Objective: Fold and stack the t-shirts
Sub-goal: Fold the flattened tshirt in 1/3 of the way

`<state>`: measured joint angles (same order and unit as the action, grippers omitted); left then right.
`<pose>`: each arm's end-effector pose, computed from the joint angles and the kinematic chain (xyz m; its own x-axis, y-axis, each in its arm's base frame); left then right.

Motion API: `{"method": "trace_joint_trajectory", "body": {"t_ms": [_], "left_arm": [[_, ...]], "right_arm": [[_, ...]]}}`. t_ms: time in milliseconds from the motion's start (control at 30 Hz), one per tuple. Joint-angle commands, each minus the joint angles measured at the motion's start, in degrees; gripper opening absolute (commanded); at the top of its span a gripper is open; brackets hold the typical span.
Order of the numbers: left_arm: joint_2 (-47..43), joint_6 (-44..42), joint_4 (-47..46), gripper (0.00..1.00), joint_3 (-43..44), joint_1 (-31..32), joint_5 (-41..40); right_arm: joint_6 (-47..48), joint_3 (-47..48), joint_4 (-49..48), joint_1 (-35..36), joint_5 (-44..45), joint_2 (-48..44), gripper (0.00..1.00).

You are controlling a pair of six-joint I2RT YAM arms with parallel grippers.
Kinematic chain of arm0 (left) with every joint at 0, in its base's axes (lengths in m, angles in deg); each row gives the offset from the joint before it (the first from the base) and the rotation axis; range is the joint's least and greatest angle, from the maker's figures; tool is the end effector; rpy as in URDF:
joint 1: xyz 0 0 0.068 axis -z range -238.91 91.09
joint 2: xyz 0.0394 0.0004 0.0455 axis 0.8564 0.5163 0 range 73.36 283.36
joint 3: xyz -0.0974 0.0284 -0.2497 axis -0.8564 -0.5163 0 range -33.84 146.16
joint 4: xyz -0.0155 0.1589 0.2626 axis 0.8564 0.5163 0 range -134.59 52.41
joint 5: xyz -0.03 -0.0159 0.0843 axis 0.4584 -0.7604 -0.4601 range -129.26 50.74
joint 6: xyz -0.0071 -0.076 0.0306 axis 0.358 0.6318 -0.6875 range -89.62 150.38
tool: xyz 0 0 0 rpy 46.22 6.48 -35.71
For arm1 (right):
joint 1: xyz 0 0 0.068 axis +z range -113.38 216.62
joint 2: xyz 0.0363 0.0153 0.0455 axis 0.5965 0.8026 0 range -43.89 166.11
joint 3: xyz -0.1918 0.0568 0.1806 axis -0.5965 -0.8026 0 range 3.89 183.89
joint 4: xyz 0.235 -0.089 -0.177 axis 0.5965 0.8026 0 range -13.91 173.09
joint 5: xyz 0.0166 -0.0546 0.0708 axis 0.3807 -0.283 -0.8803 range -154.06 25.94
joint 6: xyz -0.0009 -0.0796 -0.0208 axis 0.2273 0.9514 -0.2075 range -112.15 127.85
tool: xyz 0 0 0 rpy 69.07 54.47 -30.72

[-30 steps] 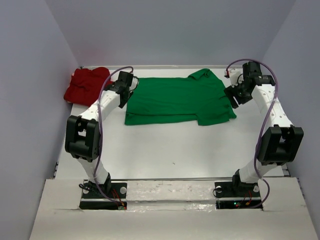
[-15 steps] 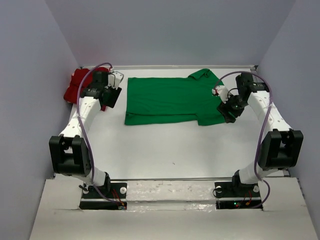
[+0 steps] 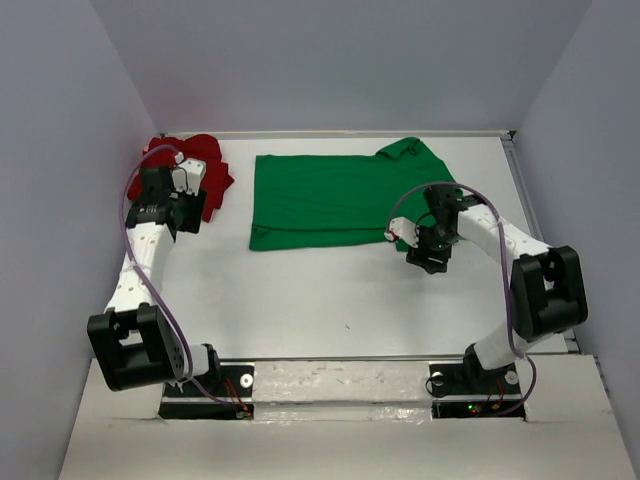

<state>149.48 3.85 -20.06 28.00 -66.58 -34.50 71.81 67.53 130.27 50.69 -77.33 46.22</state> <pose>0.3674 0.0435 0.2611 -0.5866 0.3701 -0.7204 0.2158 0.9288 0.3014 0.3194 0.0969 0.1552 -0.1750 -0.9454 -0.2749 -0.9797 0.1949 -0.0465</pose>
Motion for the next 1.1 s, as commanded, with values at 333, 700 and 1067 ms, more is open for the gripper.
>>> {"method": "trace_joint_trajectory", "body": {"t_ms": [333, 700, 1067], "left_arm": [[-7.1, 0.2, -5.1, 0.63, -5.6, -5.5, 2.0], [-10.2, 0.2, -6.3, 0.63, -7.4, -6.2, 2.1], [-10.8, 0.2, -6.1, 0.65, -8.0, -6.3, 2.6]], "right_arm": [[5.6, -3.6, -21.1, 0.1, 8.9, 6.1, 0.59], [4.2, -1.8, -23.6, 0.1, 9.8, 10.0, 0.56], [3.4, -1.6, -24.1, 0.1, 11.3, 12.1, 0.28]]}}
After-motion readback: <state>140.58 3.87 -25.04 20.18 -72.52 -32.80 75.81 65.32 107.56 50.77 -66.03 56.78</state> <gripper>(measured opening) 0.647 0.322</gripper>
